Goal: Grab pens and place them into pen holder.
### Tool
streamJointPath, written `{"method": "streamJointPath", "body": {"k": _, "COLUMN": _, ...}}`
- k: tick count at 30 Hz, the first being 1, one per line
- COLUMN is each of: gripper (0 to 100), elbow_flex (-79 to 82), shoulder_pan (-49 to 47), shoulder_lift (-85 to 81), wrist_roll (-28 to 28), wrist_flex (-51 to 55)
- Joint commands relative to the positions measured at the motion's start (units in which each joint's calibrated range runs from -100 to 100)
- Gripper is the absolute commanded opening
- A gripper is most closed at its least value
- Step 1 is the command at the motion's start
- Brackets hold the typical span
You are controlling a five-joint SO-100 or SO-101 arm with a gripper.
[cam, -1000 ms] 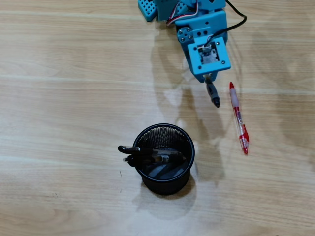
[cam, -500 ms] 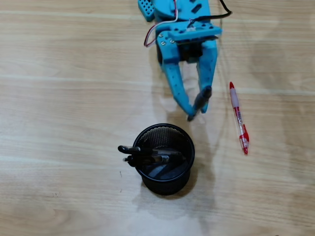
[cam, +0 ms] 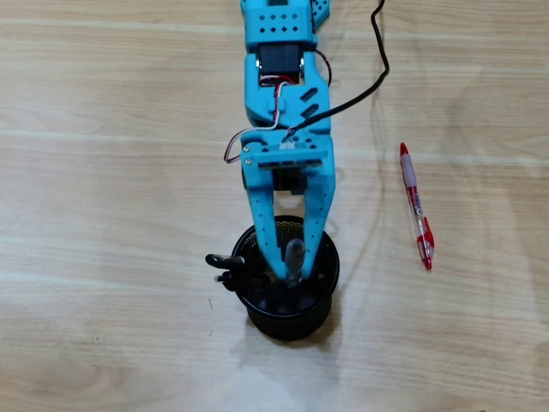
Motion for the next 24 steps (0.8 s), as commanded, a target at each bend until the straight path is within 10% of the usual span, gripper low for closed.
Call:
{"method": "streamJointPath", "body": {"k": 1, "gripper": 2, "elbow_flex": -1.9, "shoulder_pan": 0.4, "shoulder_lift": 0.7, "wrist_roll": -0.2, "wrist_flex": -1.4}}
{"method": "streamJointPath", "body": {"k": 24, "gripper": 14, "elbow_flex": 1.2, "shoulder_pan": -4.0, "shoulder_lift": -8.3, "wrist_roll": 1.5, "wrist_flex": 12.1}}
